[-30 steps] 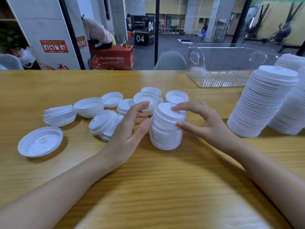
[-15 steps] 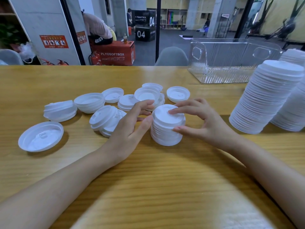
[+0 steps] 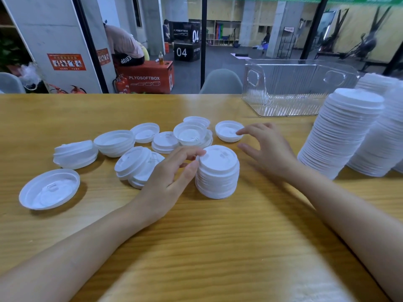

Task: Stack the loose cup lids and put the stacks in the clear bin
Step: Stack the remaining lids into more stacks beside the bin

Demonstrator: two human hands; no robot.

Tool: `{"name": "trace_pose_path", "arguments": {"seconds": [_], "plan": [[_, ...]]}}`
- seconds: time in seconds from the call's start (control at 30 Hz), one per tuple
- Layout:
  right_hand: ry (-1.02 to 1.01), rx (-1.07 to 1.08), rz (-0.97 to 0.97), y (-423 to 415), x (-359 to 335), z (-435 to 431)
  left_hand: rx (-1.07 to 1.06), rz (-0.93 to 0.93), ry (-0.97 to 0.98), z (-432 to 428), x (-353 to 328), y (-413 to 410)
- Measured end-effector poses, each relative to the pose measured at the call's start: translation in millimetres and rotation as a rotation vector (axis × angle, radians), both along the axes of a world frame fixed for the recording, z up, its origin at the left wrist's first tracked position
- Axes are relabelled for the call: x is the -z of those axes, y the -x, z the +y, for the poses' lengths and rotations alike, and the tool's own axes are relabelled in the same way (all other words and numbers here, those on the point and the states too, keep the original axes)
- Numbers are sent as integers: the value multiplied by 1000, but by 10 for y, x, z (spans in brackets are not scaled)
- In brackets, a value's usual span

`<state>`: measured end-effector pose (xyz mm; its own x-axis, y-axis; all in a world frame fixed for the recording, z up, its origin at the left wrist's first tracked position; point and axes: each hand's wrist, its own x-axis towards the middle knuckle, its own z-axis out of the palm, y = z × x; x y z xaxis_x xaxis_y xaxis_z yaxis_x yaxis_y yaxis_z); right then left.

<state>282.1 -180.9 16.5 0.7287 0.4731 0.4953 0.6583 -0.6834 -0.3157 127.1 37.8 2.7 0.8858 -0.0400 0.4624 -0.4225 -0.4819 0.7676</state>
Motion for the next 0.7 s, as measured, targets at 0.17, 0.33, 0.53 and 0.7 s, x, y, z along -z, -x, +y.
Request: {"name": "trace_pose_path", "arguments": {"seconds": [0.17, 0.33, 0.53, 0.7], "plan": [[204, 74, -81, -160, 12, 259, 0, -14, -12, -3, 5, 1], [245, 143, -117, -204, 5, 288, 3, -18, -15, -4, 1, -2], [-372, -55, 207, 57, -198, 126, 1, -13, -11, -11, -11, 7], [-763, -5, 764, 282, -221, -109, -4, 6, 12, -15, -12, 9]]}}
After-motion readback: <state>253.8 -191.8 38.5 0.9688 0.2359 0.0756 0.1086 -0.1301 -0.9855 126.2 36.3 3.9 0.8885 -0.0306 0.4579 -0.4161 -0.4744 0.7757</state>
